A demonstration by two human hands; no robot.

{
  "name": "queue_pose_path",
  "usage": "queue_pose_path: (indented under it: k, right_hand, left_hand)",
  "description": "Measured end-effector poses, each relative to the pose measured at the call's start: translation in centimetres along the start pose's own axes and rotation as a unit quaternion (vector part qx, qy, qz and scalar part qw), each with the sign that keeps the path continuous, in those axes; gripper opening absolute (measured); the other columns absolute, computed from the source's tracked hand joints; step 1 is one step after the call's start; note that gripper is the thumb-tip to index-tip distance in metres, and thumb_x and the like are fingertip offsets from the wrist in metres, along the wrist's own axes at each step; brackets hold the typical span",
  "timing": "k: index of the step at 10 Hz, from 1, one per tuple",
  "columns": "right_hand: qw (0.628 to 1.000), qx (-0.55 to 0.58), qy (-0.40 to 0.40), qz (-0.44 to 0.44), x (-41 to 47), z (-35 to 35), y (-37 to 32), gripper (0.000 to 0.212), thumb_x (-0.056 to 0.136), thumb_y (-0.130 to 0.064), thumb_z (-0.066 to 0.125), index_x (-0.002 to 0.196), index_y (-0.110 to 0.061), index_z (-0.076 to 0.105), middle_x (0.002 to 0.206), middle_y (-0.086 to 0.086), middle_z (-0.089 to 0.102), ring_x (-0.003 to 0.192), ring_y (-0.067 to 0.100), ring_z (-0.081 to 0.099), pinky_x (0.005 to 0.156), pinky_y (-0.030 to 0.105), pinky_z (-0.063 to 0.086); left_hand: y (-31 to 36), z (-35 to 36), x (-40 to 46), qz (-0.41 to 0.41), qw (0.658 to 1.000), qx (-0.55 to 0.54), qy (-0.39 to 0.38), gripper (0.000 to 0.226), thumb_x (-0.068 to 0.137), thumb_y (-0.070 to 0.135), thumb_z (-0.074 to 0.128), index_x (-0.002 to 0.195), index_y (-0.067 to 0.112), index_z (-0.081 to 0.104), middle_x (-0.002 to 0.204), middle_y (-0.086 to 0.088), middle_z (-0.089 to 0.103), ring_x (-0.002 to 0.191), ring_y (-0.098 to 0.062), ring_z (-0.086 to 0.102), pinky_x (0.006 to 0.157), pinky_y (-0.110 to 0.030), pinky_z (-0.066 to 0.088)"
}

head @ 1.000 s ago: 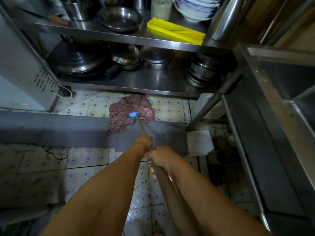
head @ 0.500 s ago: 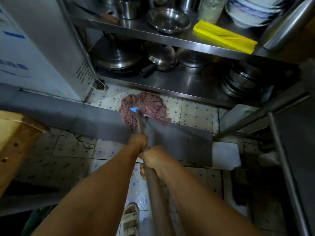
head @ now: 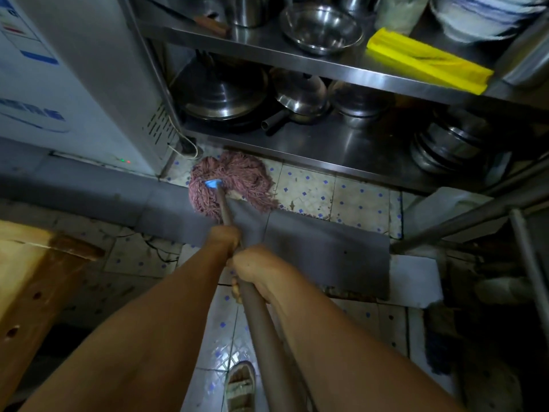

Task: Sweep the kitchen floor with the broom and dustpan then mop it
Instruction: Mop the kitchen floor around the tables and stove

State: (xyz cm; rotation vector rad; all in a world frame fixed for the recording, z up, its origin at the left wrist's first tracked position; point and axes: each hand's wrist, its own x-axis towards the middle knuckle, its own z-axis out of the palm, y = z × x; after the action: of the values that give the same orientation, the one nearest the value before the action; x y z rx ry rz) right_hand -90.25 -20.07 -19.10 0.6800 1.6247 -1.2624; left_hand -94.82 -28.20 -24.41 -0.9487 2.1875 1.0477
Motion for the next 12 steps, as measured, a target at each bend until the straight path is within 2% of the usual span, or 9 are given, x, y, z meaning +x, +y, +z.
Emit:
queue_pose_path:
  k: [1,2,5,6,7,8,9,10,12]
  right_hand:
    - [0.999,0.020,0.019,0.019,0.6,-1.3,2.0,0.017,0.088,-0.015,0.054,0.103,-0.008,0.056,0.064,0.009,0.051,0.048,0.020,0.048,0.054,0.028,0.047]
    - [0.998,0.051,0.032,0.028,0.2,-2.2,4.3,0.018,0.087,-0.021,0.055,0.100,-0.009,0.055,0.065,0.009,0.052,0.049,0.021,0.050,0.056,0.029,0.047]
    - [0.993,0.014,0.110,-0.036,-6.8,-9.4,10.7,0.036,0.094,-0.023,0.048,0.123,-0.006,0.058,0.090,0.006,0.053,0.075,0.020,0.053,0.075,0.034,0.051]
    - [0.991,0.052,0.117,-0.044,-8.4,-11.5,11.5,0.038,0.098,-0.022,0.044,0.130,-0.004,0.053,0.106,0.008,0.058,0.087,0.021,0.060,0.067,0.027,0.046]
    - [0.991,-0.066,0.096,-0.068,-9.0,-11.0,10.3,0.030,0.101,-0.016,0.041,0.118,-0.002,0.061,0.104,0.012,0.063,0.091,0.025,0.063,0.067,0.016,0.050]
    - [0.993,-0.035,0.104,-0.040,-8.6,-10.2,9.0,0.021,0.097,-0.013,0.049,0.076,-0.012,0.052,0.069,0.003,0.047,0.055,0.012,0.045,0.024,0.008,0.028]
    - [0.996,-0.009,0.086,-0.002,-8.7,-8.8,7.3,0.008,0.093,-0.007,0.054,0.087,-0.003,0.057,0.063,0.010,0.050,0.046,0.017,0.047,0.029,0.010,0.033]
    - [0.997,0.033,0.068,0.001,-7.6,-6.6,6.0,0.011,0.090,-0.005,0.054,0.098,0.001,0.057,0.060,0.013,0.050,0.042,0.020,0.047,0.041,0.024,0.044]
    - [0.998,0.004,0.048,-0.027,-3.7,-1.5,2.9,0.034,0.089,-0.008,0.052,0.123,-0.002,0.052,0.072,0.014,0.054,0.039,0.019,0.051,0.034,0.019,0.043]
  left_hand:
    - [0.4,2.3,-1.3,0.004,0.998,-0.057,-0.013,0.037,0.099,0.013,0.044,0.127,-0.010,0.049,0.129,-0.024,0.053,0.120,-0.033,0.051,0.092,-0.033,0.042]
    - [0.4,4.4,-3.6,-0.005,0.997,-0.078,-0.010,0.035,0.099,0.012,0.043,0.126,-0.010,0.049,0.128,-0.023,0.054,0.117,-0.033,0.053,0.078,-0.029,0.039]
    - [1.7,12.4,-11.0,0.039,0.997,-0.019,-0.071,0.040,0.094,0.012,0.046,0.128,-0.010,0.050,0.130,-0.025,0.053,0.119,-0.036,0.052,0.101,-0.040,0.043]
    - [1.9,14.0,-12.4,0.050,0.996,-0.005,-0.079,0.037,0.096,0.012,0.045,0.125,-0.010,0.052,0.130,-0.025,0.053,0.120,-0.036,0.051,0.100,-0.038,0.042]
    - [2.4,13.0,-12.1,0.050,0.996,0.015,-0.075,0.039,0.097,0.015,0.043,0.128,-0.007,0.050,0.134,-0.023,0.050,0.122,-0.034,0.050,0.098,-0.034,0.040]
    - [2.3,11.5,-11.0,0.030,0.996,-0.007,-0.078,0.040,0.095,0.016,0.046,0.128,-0.007,0.052,0.131,-0.021,0.053,0.119,-0.033,0.052,0.093,-0.034,0.043]
    - [2.2,9.8,-10.0,0.031,0.997,-0.024,-0.073,0.038,0.094,0.014,0.048,0.125,-0.007,0.053,0.127,-0.022,0.056,0.116,-0.033,0.054,0.092,-0.037,0.044]
    - [2.0,7.9,-8.9,0.029,0.998,-0.008,-0.061,0.037,0.096,0.013,0.044,0.127,-0.007,0.051,0.130,-0.021,0.053,0.119,-0.032,0.052,0.092,-0.033,0.042]
    - [0.2,2.9,-3.7,0.019,0.999,-0.032,-0.018,0.037,0.097,0.008,0.044,0.127,-0.012,0.049,0.132,-0.027,0.051,0.123,-0.036,0.050,0.097,-0.035,0.041]
